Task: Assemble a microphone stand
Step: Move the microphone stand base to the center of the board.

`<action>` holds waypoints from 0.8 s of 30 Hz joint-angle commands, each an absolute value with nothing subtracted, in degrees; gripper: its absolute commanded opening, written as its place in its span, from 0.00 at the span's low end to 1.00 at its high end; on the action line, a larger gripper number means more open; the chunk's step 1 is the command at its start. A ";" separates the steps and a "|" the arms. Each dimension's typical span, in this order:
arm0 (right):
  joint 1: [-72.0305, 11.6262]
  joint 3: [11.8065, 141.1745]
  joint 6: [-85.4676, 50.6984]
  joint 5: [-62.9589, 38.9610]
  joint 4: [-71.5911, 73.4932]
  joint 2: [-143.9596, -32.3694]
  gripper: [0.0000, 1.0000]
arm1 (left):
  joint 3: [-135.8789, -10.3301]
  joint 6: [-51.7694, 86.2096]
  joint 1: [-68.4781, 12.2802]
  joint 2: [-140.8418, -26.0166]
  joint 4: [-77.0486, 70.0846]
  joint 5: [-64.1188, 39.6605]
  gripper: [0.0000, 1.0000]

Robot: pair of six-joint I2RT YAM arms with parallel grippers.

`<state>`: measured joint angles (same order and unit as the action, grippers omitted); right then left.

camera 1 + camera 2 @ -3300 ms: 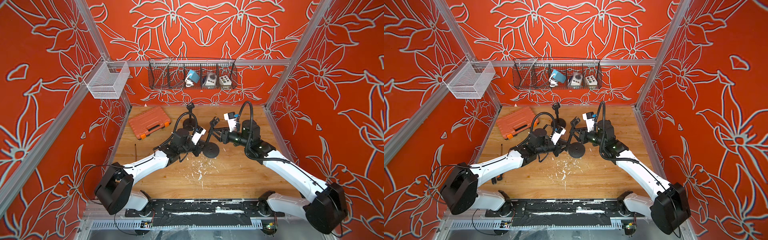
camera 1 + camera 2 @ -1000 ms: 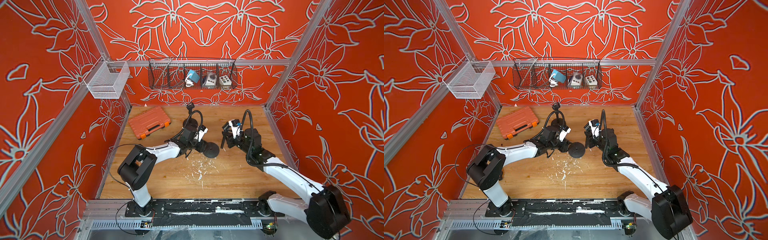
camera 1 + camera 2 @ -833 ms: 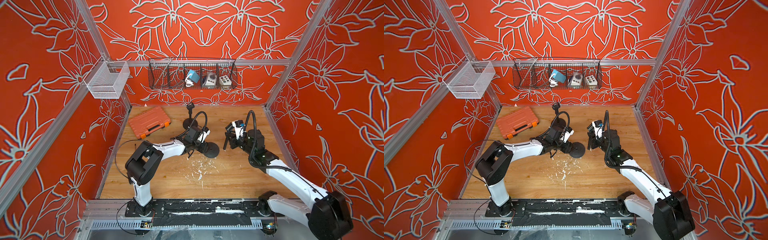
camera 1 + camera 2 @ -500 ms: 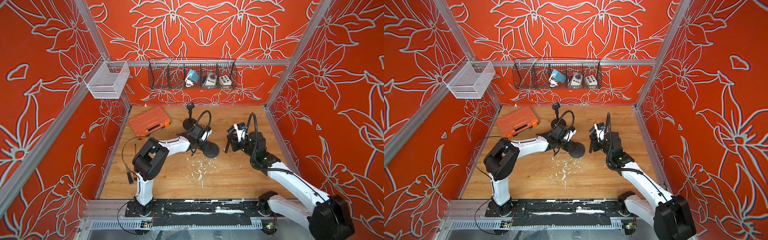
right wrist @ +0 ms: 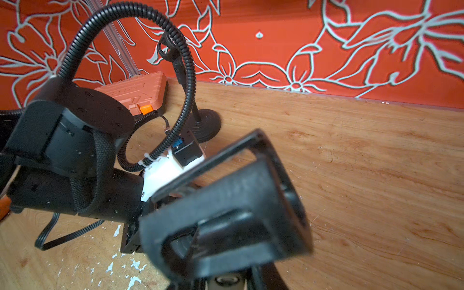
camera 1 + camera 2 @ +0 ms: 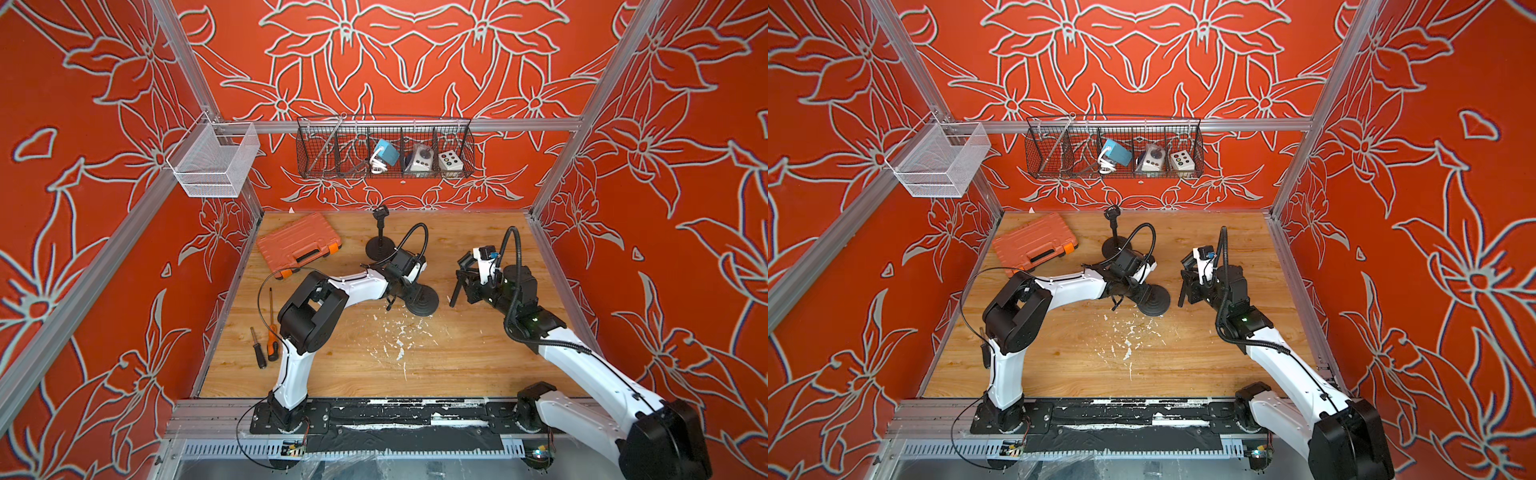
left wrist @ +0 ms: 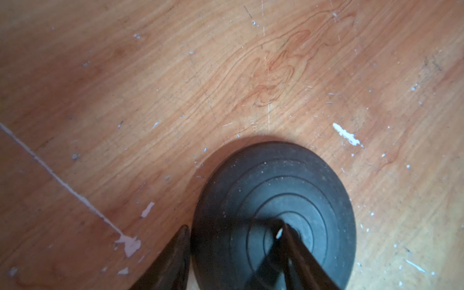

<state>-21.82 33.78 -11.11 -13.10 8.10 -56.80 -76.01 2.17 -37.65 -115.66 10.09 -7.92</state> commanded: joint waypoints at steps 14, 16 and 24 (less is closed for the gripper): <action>-20.99 33.99 -10.73 -15.73 9.68 -57.16 0.00 | -65.73 4.27 -41.04 -111.05 12.95 -5.37 0.52; -20.96 33.72 -10.39 -17.09 10.71 -57.86 0.00 | -63.68 5.10 -41.13 -109.40 12.80 -6.31 0.51; -21.01 30.94 -7.39 -23.68 16.94 -59.19 0.00 | -56.21 8.46 -41.92 -101.77 9.54 -10.45 0.50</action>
<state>-21.26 31.92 -9.30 -19.92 12.03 -58.98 -58.57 6.68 -41.01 -103.26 4.97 -7.66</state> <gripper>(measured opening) 0.254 0.499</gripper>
